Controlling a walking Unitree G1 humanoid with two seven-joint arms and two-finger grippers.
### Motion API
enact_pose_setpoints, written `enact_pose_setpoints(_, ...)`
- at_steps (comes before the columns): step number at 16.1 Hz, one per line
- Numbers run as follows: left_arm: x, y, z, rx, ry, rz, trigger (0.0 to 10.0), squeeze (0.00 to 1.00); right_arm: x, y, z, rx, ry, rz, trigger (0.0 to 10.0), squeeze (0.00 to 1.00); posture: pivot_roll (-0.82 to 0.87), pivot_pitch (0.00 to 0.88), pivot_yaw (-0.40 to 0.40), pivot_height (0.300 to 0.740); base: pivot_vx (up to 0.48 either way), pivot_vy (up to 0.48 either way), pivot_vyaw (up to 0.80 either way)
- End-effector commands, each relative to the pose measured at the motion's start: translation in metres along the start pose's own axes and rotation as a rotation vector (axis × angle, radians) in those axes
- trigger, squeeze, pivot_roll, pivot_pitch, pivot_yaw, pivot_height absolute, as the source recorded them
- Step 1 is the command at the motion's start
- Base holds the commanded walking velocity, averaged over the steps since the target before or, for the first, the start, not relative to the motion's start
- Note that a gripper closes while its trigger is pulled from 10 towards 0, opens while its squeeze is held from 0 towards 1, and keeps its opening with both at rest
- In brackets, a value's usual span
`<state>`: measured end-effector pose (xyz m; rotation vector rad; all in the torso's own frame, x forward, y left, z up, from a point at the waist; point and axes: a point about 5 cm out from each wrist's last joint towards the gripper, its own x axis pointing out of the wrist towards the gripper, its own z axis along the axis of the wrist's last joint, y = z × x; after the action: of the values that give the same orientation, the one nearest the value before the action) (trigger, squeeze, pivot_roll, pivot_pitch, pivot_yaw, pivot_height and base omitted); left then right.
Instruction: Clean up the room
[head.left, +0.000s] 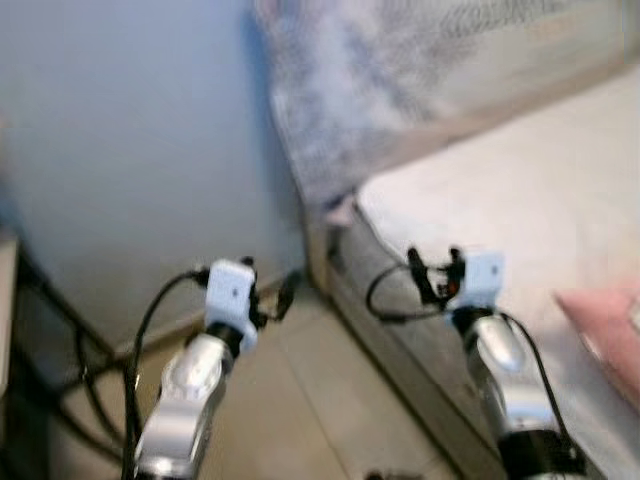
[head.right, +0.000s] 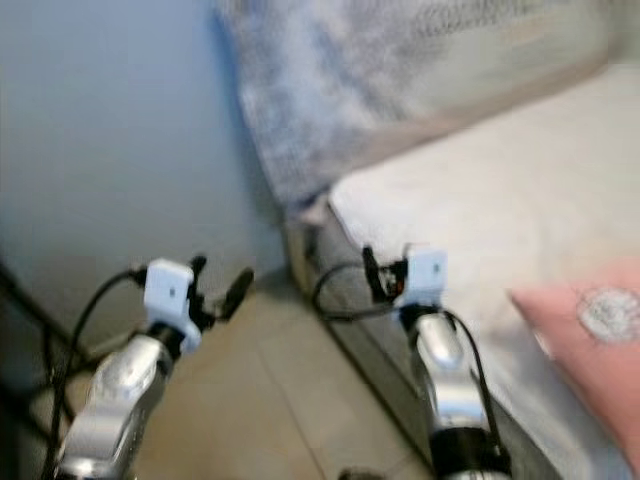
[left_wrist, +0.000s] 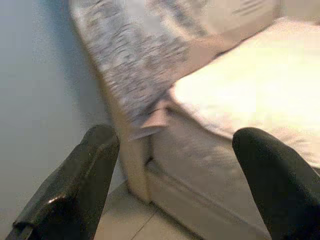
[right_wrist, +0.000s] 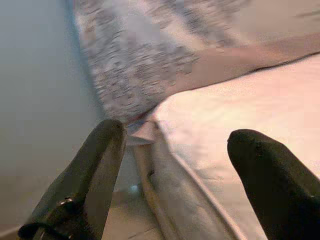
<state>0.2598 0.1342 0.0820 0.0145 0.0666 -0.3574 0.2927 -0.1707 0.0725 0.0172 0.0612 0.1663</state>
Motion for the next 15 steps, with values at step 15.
enact_pose_setpoints(15,0.0079,0.0036,-0.0081,0.010,0.042,-0.020,10.0,0.00,-0.0062,-0.0059,-0.0017,-0.017,0.007,-0.045,10.0,0.00,-0.13,0.000,0.090,0.740,0.033,0.180,-0.59)
